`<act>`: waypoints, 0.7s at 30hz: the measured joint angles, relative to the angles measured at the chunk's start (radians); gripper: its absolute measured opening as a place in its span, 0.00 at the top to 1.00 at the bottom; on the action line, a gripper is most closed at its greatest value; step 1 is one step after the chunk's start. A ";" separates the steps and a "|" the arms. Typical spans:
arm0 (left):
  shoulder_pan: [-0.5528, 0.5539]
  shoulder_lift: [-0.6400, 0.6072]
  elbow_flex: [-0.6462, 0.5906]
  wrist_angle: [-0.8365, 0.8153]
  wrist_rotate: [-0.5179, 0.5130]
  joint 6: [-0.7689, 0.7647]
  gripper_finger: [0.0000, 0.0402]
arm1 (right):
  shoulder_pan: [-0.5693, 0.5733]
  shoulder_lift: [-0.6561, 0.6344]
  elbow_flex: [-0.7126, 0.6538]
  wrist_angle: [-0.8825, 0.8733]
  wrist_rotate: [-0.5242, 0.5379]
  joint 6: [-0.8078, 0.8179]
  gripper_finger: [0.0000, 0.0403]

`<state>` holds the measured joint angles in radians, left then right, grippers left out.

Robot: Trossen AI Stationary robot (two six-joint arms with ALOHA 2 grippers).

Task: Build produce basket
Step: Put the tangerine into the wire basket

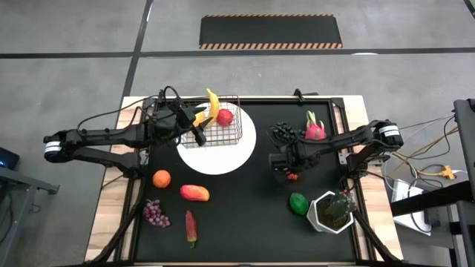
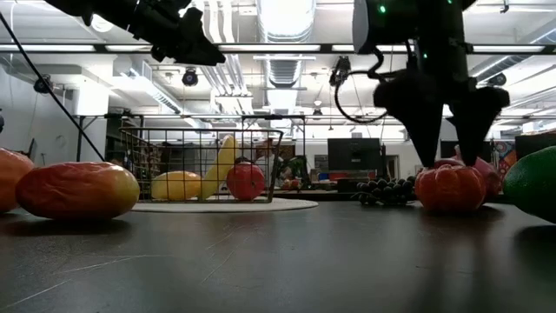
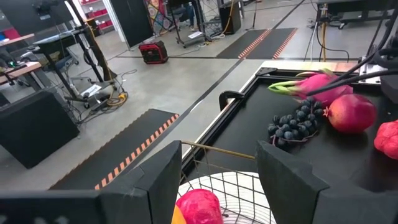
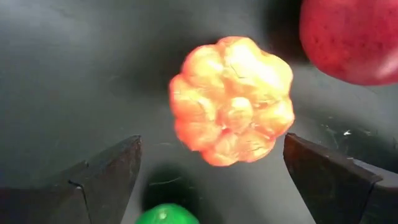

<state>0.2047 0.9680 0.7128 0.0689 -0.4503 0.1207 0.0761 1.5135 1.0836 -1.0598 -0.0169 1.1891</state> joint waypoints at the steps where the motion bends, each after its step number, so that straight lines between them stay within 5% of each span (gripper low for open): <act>1: 0.000 0.000 0.000 0.000 0.000 0.000 0.53 | 0.000 0.000 -0.014 0.003 0.002 0.007 0.08; 11: 0.000 0.000 -0.003 0.000 0.000 0.000 0.53 | 0.000 0.000 -0.110 0.128 0.043 0.031 0.09; 21: -0.001 0.000 -0.004 0.000 0.001 -0.002 0.53 | 0.000 0.000 -0.098 0.134 0.043 -0.075 0.33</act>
<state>0.2035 0.9680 0.7086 0.0689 -0.4492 0.1191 0.0761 1.5135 0.9859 -0.9256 0.0256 1.1139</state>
